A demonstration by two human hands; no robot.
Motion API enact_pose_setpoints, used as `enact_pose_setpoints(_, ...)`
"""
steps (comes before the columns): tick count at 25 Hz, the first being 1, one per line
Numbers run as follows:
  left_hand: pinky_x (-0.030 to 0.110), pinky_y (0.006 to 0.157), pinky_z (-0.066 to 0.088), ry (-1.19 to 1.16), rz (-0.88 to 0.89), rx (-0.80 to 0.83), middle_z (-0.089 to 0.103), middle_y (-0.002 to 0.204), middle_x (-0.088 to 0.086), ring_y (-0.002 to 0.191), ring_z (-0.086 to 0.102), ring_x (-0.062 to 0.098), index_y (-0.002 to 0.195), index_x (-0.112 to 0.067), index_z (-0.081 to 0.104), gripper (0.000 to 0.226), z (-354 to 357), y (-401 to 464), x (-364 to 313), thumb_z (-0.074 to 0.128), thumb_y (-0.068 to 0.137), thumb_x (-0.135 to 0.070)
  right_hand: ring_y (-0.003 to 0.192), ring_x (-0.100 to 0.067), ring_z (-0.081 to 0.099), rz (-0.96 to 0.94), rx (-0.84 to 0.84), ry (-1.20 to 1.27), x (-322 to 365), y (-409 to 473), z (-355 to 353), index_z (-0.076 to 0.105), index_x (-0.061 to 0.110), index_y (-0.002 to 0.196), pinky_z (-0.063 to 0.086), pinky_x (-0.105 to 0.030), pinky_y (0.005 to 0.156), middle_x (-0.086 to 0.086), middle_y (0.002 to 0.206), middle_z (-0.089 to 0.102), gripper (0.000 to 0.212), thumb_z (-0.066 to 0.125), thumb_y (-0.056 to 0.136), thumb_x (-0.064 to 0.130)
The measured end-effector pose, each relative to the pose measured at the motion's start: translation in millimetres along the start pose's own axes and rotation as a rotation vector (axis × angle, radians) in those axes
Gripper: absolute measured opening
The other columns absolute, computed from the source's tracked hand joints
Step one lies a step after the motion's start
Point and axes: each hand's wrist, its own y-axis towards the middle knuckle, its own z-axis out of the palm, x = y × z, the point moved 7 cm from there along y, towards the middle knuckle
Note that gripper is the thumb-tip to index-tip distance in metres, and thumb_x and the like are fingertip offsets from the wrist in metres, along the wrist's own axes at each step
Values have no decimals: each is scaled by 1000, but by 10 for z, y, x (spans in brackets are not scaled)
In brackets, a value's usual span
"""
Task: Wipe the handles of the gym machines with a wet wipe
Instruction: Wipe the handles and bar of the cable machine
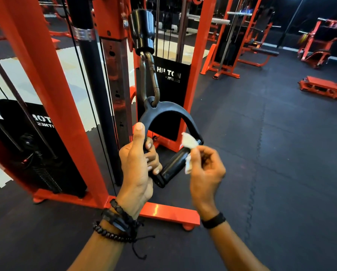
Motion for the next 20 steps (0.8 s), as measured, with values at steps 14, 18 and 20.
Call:
enact_pose_setpoints(14,22,37,24,41,13,-3,20,48,-4,37,18,10,66,-16,41,49,56,-1,17,48,97,-53,66,-6,53,-361,286,-424,422,61,280,72,13,85,44,-18,62,4,78,57,6,74,85,7)
enact_pose_setpoints(18,22,37,25,59,38,-15,21,48,-4,36,19,9,67,-15,42,48,41,1,3,49,97,-52,67,-9,56,-337,400,-523,417,112,399,71,14,81,48,-21,63,3,76,59,6,74,83,9)
enact_pose_setpoints(20,21,37,24,50,46,-16,20,49,-3,36,18,9,67,-15,41,48,33,3,-10,48,98,-51,66,-7,57,-329,300,-477,384,245,235,71,13,81,44,-13,62,1,77,61,8,74,83,5)
